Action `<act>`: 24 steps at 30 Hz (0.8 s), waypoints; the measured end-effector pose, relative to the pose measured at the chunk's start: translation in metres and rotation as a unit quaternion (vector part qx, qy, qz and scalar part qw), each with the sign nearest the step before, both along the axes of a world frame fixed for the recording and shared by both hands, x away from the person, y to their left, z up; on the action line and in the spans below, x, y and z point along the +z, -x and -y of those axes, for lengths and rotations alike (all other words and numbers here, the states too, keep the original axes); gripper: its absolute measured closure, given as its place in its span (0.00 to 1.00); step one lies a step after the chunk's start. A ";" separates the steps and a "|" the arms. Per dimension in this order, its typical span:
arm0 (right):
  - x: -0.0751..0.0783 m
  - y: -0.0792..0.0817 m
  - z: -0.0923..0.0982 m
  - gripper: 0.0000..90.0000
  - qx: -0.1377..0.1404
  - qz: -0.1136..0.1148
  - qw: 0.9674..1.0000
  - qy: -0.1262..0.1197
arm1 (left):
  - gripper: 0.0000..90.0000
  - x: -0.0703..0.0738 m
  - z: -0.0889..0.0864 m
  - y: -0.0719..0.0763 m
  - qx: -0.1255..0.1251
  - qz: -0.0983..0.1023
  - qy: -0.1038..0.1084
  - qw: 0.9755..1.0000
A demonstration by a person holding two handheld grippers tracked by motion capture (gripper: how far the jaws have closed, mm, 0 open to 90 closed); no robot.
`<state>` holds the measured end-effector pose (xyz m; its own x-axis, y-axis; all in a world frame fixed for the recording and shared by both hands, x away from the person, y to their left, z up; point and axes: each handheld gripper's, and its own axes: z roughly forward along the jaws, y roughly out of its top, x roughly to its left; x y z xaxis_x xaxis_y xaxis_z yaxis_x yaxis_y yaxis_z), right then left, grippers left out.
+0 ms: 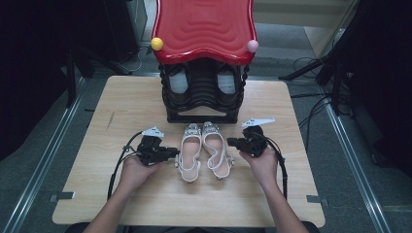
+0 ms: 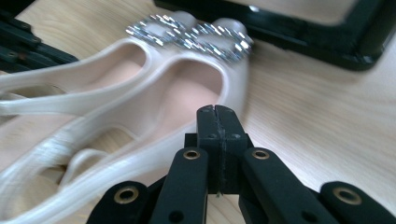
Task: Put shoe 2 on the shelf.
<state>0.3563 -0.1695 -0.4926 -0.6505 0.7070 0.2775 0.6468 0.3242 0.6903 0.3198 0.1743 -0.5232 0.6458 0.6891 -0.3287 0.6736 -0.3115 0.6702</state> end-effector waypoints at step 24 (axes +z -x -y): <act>-0.022 -0.002 -0.008 1.00 -0.003 -0.014 1.000 0.011 | 0.93 -0.003 0.019 0.003 -0.028 -0.009 0.006 1.000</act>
